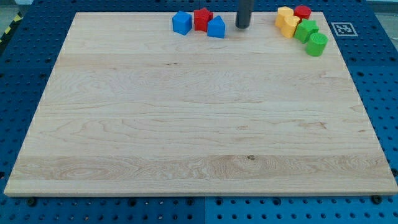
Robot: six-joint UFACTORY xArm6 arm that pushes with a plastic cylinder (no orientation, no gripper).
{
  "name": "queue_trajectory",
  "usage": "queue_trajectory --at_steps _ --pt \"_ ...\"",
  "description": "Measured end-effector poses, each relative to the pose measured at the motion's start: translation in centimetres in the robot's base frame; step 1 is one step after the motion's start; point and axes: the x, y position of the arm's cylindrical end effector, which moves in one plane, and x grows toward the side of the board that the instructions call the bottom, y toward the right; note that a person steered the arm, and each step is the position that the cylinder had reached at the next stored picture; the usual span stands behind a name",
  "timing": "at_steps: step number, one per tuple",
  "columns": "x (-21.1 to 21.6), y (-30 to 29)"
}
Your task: Move the blue triangle towards top left
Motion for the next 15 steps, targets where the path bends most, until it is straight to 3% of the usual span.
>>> queue_trajectory --at_steps 5,8,11,13,15 --pt "2.8 -5.9" --pt "9.1 -10.3" --pt "11.4 -19.0" --pt "9.7 -18.3" --pt "11.1 -16.1"
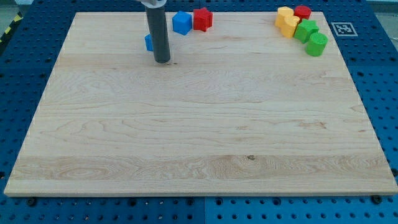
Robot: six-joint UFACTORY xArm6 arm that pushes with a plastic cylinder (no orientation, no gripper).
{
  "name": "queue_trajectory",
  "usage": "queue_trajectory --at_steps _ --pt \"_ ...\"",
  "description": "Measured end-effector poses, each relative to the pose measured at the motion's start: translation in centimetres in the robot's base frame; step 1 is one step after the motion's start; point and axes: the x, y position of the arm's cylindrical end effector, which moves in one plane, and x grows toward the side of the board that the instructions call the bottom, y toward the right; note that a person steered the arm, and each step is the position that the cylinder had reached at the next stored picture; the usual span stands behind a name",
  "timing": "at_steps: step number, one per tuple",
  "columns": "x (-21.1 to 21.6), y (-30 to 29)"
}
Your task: Move the blue triangle towards top left
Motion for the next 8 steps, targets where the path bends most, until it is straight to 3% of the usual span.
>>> queue_trajectory --at_steps 3,5,7,8 --pt "-6.5 -3.7" --pt "-5.6 -1.6" --pt "-10.0 -0.4" --pt "-10.3 -2.5"
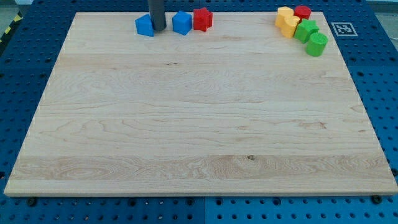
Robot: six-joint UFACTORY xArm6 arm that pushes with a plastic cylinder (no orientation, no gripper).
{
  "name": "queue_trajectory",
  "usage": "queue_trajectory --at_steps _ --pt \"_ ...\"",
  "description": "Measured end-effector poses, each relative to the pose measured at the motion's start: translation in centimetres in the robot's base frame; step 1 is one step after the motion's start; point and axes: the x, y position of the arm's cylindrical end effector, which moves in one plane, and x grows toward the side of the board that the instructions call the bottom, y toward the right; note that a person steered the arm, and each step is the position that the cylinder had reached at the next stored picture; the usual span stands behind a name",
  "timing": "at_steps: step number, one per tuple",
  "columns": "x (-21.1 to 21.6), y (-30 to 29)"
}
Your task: Move the blue triangle towards top left
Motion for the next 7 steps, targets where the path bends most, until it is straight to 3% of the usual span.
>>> queue_trajectory --at_steps 2,5,7 --pt "0.0 -4.2" --pt "3.5 -5.0" --pt "3.3 -7.7"
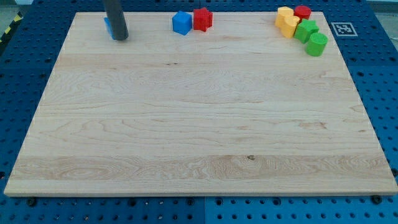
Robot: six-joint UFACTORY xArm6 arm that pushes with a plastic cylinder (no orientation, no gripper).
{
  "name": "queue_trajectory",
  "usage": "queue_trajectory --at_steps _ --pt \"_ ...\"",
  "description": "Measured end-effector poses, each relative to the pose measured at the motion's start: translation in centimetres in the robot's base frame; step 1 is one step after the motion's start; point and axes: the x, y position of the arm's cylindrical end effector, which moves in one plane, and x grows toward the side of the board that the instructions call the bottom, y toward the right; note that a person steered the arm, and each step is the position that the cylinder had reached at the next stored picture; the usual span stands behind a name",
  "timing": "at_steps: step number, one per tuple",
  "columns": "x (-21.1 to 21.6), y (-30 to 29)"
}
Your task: Move the blue triangle towards top left
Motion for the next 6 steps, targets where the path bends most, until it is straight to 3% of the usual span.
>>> queue_trajectory --at_steps 6 --pt "-2.4 -2.1"
